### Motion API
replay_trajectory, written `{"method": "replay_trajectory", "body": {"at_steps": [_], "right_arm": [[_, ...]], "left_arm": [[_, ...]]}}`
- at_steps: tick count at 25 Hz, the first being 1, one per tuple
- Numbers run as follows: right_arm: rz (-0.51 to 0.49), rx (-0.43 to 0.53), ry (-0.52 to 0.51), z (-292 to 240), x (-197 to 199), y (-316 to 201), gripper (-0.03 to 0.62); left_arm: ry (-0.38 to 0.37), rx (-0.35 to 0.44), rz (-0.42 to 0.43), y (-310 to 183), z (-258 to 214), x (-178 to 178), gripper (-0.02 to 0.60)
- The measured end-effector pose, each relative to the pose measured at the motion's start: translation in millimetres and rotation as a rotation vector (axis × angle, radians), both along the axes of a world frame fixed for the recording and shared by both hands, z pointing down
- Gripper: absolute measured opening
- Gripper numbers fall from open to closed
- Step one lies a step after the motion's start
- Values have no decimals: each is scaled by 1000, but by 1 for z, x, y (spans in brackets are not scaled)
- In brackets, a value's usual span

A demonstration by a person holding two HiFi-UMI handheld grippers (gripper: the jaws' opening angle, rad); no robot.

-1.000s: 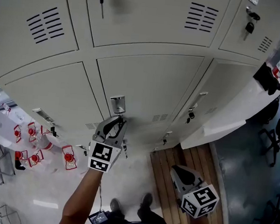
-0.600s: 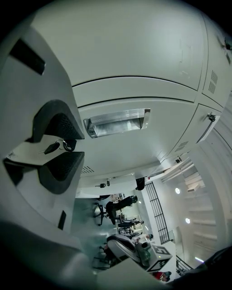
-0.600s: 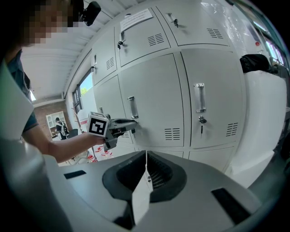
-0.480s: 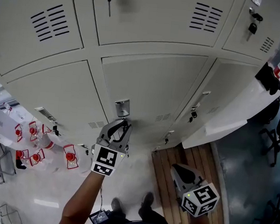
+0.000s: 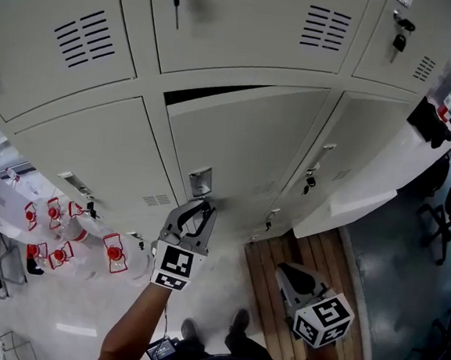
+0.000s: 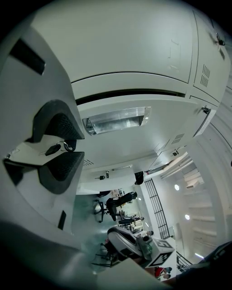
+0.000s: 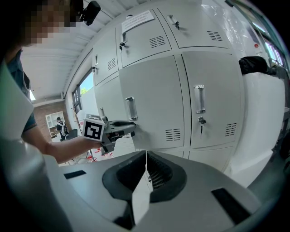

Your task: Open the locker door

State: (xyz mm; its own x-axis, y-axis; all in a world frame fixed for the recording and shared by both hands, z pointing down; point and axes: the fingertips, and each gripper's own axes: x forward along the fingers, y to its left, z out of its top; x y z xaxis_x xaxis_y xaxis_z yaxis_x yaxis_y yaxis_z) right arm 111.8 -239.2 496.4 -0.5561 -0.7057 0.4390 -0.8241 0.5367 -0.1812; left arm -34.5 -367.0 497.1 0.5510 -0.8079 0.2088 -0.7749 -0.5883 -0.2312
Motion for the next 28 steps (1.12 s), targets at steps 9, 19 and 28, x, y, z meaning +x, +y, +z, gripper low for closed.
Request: {"method": "replay_trajectory", "body": {"at_steps": [9, 19, 28], "right_arm": [[12, 7, -1, -3, 1, 5, 37], [30, 8, 1, -4, 3, 12, 37], [53, 23, 1, -12, 7, 18, 37]], "left_arm": [[-1, -2, 30, 16, 0, 9, 98], [-7, -4, 66, 31, 0, 18, 98], [-16, -7, 89, 42, -1, 25, 98]]}}
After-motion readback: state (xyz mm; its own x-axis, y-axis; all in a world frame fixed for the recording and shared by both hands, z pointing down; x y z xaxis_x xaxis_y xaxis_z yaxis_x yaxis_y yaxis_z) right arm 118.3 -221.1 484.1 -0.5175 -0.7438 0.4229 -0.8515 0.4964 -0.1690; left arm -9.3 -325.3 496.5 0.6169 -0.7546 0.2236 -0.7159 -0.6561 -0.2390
